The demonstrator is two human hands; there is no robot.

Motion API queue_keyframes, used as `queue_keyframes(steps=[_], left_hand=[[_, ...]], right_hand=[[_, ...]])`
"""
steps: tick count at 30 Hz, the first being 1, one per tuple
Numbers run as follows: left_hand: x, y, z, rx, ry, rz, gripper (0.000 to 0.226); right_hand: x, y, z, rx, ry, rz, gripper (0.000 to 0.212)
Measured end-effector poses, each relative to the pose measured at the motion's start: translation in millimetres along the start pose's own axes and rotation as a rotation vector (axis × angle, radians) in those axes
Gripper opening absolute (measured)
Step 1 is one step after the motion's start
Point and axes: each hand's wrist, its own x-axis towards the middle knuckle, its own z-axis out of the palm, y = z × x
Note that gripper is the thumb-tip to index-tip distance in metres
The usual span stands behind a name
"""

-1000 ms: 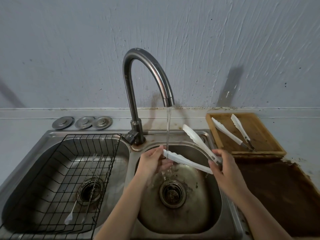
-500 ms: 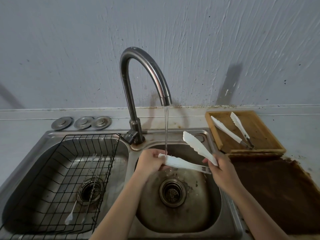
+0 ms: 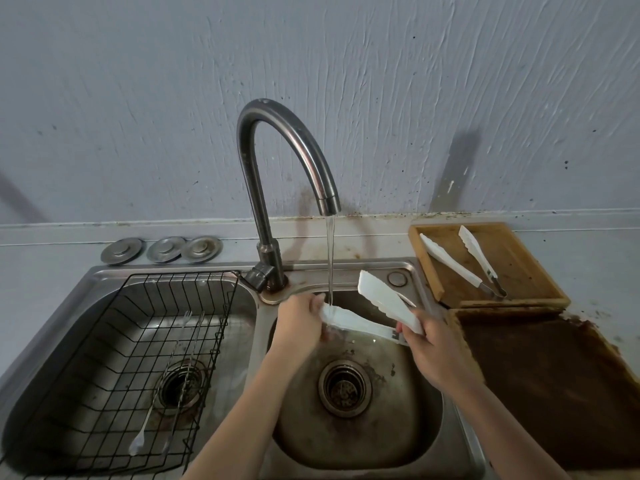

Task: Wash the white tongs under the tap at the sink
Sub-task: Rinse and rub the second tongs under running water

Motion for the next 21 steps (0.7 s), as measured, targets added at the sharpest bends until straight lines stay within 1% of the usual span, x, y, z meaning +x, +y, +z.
queue_keyframes(steps=[2,4,6,7,8,9,12,13,14,16,18,21], left_hand=[[1.4,-0.8,-0.6,-0.109,0.067,0.02,0.026],[1.9,2.5,0.0,-0.316,0.073,-0.014,0.027],[1.2,7.1,2.3,-0.606,-0.008,-0.062,0.032],[-0.2,9.1,3.1,-0.715,-0.056,-0.069,0.035],[-1.6,9.2,4.2,-0.791,-0.101,-0.06,0.036],[-3.8,9.3,4.2,-0.844,-0.15,-0.035,0.035],[-7.5,5.7,2.5,-1.039,-0.267,-0.009,0.03],[-7.7,3.8,2.5,-1.083,-0.287,-0.008,0.03],[-7.6,2.2,3.3,-1.107,-0.291,-0.013,0.03],[-7.0,-4.2,8.7,-1.039,-0.281,-0.003,0.028],[-8.9,-8.4,15.6,-0.945,-0.296,0.001,0.026],[-10.9,-16.2,22.1,-0.945,-0.384,-0.036,0.026]], right_hand=[[-0.4,4.9,6.5,-0.006,-0.084,0.029,0.017],[-0.3,6.7,14.0,-0.051,-0.2,0.048,0.032],[-1.7,3.8,24.9,-0.007,-0.313,0.073,0.039],[-3.2,0.9,30.6,0.029,-0.347,0.075,0.04],[-5.4,-2.7,35.7,0.055,-0.368,0.077,0.038],[-6.6,-5.1,40.9,0.076,-0.377,0.092,0.041],[-7.1,-8.9,52.9,0.14,-0.376,0.203,0.064],[-5.7,-8.0,56.1,0.167,-0.366,0.239,0.065],[-4.3,-7.7,58.1,0.191,-0.357,0.268,0.062],[-0.4,-8.2,62.2,0.224,-0.357,0.317,0.059],[2.9,-10.8,64.7,0.264,-0.336,0.36,0.064],[6.7,-13.3,64.3,0.336,-0.298,0.392,0.071]])
